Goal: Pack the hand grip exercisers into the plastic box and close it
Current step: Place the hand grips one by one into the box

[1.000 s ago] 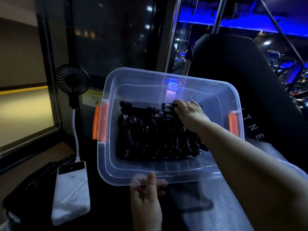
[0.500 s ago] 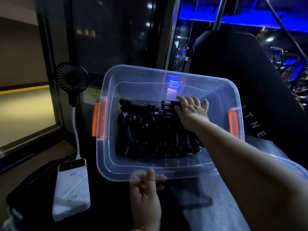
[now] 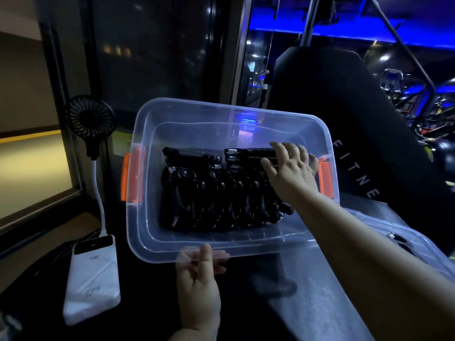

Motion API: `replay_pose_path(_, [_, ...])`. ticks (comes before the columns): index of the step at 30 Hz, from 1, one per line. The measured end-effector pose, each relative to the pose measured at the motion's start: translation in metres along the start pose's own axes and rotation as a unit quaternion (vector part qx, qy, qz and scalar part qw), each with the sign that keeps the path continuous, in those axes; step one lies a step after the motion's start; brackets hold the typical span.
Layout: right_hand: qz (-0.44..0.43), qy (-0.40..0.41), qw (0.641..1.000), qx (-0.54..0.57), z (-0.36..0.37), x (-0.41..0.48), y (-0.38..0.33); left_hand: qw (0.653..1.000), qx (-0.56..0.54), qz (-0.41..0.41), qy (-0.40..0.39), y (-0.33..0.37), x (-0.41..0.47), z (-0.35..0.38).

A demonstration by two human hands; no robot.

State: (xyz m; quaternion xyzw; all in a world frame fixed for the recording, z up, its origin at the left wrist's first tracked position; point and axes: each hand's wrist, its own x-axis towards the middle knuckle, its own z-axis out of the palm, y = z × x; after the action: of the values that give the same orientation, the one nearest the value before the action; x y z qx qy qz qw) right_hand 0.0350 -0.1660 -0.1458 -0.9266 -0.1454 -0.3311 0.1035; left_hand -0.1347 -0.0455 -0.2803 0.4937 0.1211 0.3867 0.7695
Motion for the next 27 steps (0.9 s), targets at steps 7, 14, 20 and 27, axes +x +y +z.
replay_pose_path(7, [-0.043, 0.022, 0.996, -0.069, -0.006, -0.051, 0.046, 1.0, 0.017, 0.007, 0.011, -0.001, 0.0, 0.001])
replay_pose_path(14, [-0.045, 0.033, 0.998, -0.034, -0.009, -0.084, 0.079, 0.999, 0.048, 0.018, 0.015, -0.002, -0.002, 0.001])
replay_pose_path(20, [0.092, 0.051, 0.991, 0.087, -0.01, -0.119, 0.125, 0.998, 0.051, 0.039, 0.02, -0.008, 0.002, 0.0])
replay_pose_path(27, [0.342, -0.142, 0.929, -0.012, -0.003, -0.149, 0.219, 0.997, 0.054, 0.054, 0.021, -0.009, 0.002, 0.001])
